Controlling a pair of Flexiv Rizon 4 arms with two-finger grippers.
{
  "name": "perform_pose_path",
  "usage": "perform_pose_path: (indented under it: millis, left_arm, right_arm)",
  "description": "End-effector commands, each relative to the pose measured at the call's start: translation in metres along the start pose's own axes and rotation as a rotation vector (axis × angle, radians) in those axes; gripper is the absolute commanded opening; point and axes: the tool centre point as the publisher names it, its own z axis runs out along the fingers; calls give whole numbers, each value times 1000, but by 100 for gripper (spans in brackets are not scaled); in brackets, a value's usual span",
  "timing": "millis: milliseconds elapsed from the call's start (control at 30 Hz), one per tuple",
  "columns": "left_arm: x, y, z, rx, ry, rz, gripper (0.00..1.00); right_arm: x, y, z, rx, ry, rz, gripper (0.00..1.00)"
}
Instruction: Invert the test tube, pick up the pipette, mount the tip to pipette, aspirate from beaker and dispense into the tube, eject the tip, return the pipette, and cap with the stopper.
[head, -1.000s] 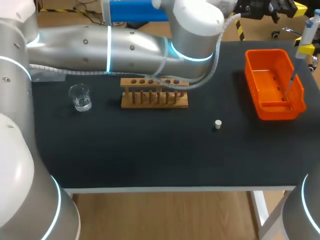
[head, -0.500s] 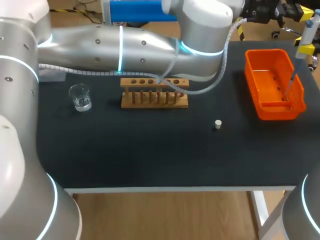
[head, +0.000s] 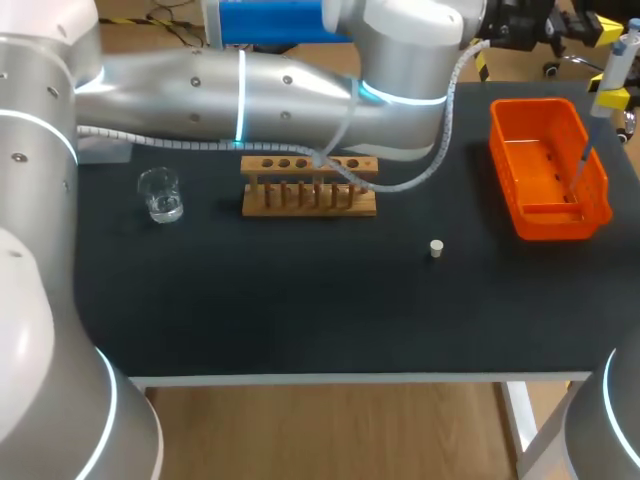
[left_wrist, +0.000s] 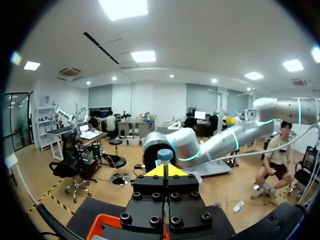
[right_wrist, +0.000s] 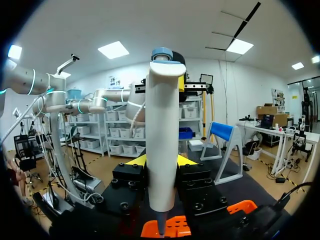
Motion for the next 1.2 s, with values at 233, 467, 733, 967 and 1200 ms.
perform_pose_path:
  millis: [233, 467, 733, 967, 1200]
  left_arm:
    - [-6, 3, 1, -15, 29, -8, 0]
    - [-5, 8, 4, -29, 32, -24, 0]
    - [-4, 13, 6, -38, 32, -38, 0]
    - [-3, 14, 7, -44, 30, -37, 0]
    - [-1, 19, 9, -45, 27, -37, 0]
  right_arm:
    - [-1, 0, -2, 1, 5, 0, 0]
    - [-1, 0, -2, 1, 5, 0, 0]
    - [-1, 0, -2, 1, 5, 0, 0]
    - [-1, 0, -2, 1, 5, 0, 0]
    - [-1, 0, -2, 1, 5, 0, 0]
